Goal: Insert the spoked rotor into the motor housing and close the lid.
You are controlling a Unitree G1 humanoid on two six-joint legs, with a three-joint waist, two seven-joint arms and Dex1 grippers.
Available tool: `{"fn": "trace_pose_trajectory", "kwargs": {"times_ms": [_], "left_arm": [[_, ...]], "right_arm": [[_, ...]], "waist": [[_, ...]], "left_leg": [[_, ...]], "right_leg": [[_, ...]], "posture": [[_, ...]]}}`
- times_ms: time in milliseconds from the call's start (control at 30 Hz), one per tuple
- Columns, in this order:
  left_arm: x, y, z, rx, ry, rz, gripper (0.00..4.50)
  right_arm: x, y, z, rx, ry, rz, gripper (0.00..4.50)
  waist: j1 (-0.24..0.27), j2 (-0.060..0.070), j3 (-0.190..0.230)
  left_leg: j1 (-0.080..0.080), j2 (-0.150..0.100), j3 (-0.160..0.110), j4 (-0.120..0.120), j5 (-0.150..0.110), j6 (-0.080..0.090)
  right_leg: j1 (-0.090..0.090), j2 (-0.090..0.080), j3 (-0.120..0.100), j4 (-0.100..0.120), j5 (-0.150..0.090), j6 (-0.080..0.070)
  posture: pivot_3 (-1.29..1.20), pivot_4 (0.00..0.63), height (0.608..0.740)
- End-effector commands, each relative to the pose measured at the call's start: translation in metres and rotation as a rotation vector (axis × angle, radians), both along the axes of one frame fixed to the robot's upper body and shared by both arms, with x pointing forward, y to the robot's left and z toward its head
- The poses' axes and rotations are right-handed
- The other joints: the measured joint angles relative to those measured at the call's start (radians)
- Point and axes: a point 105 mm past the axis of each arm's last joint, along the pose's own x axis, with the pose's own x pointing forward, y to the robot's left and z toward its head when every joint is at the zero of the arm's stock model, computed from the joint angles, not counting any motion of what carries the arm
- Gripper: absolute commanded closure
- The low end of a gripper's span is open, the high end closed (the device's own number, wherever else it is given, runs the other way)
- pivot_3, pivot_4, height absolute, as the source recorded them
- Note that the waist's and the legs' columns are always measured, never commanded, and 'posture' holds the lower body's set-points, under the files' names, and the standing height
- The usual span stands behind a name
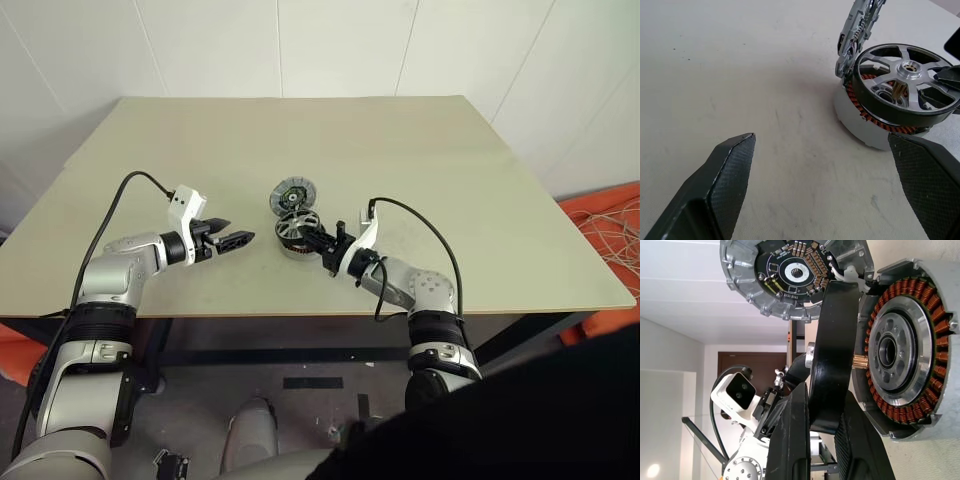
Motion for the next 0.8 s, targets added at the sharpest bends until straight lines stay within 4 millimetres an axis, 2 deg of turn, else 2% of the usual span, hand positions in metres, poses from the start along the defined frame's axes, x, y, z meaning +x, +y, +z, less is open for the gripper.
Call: {"fn": "trace_pose_trajectory", "kwargs": {"times_ms": [33,167,433,800], "left_arm": [[0.0046,0.0006,0.0142,0.021,-0.056,-0.006,0.00],[0.0051,0.0010,0.0144,0.025,-0.060,-0.005,0.00],[0.0058,0.0018,0.0145,0.030,-0.066,0.000,0.00],[0.0056,-0.0002,0.0132,0.027,-0.067,-0.004,0.00]], "right_arm": [[0.0042,-0.0019,0.0164,0.029,-0.057,-0.013,4.17],[0.0055,-0.0023,0.0147,0.026,-0.053,-0.018,4.17],[0.0075,-0.0027,0.0114,0.007,-0.042,-0.027,1.56],[0.0083,-0.0087,0.0162,-0.043,-0.091,-0.034,1.56]], "waist": [[0.000,0.000,0.000],[0.000,0.000,0.000],[0.000,0.000,0.000],[0.000,0.000,0.000]], "left_leg": [[0.000,0.000,0.000,0.000,0.000,0.000],[0.000,0.000,0.000,0.000,0.000,0.000],[0.000,0.000,0.000,0.000,0.000,0.000],[0.002,0.000,0.000,0.000,0.000,0.000]], "right_leg": [[0.000,0.000,0.000,0.000,0.000,0.000],[0.000,0.000,0.000,0.000,0.000,0.000],[0.000,0.000,0.000,0.000,0.000,0.000],[0.002,0.000,0.000,0.000,0.000,0.000]], "posture": [[0.00,0.000,0.740],[0.00,0.000,0.740],[0.00,0.000,0.740],[0.00,0.000,0.740]]}}
